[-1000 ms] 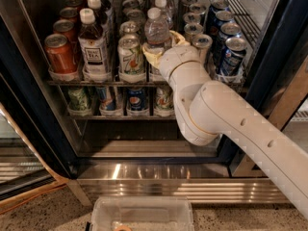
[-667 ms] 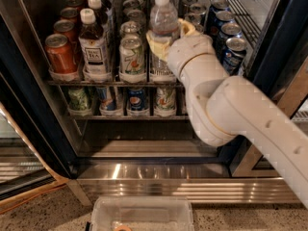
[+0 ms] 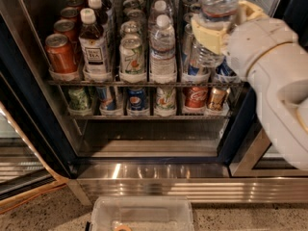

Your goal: Pick water bottle from top shelf of fridge

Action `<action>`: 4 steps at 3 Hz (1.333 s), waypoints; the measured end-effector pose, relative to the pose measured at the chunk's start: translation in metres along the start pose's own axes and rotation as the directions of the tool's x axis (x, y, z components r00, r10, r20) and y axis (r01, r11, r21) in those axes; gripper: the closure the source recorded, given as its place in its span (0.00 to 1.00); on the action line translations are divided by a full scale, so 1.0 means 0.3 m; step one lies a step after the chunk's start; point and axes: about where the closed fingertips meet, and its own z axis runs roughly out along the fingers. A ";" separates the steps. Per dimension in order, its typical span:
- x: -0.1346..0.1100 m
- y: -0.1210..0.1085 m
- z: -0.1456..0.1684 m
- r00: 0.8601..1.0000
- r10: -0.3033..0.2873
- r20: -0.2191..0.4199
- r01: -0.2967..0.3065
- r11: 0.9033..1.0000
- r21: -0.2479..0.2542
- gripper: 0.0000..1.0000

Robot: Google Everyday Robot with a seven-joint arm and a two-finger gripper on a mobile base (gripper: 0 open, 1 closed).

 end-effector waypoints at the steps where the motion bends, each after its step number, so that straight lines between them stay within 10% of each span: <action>1: 0.048 0.041 -0.064 0.993 0.088 -0.081 -0.093 0.994 -0.061 1.00; 2: 0.022 0.274 -0.042 0.967 0.209 -0.143 -0.237 0.947 -0.216 1.00; 4: -0.051 0.338 -0.052 0.965 0.203 -0.163 -0.246 0.919 -0.308 1.00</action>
Offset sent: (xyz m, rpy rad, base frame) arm -0.1411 0.0408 -0.0410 -0.0905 0.3083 0.8457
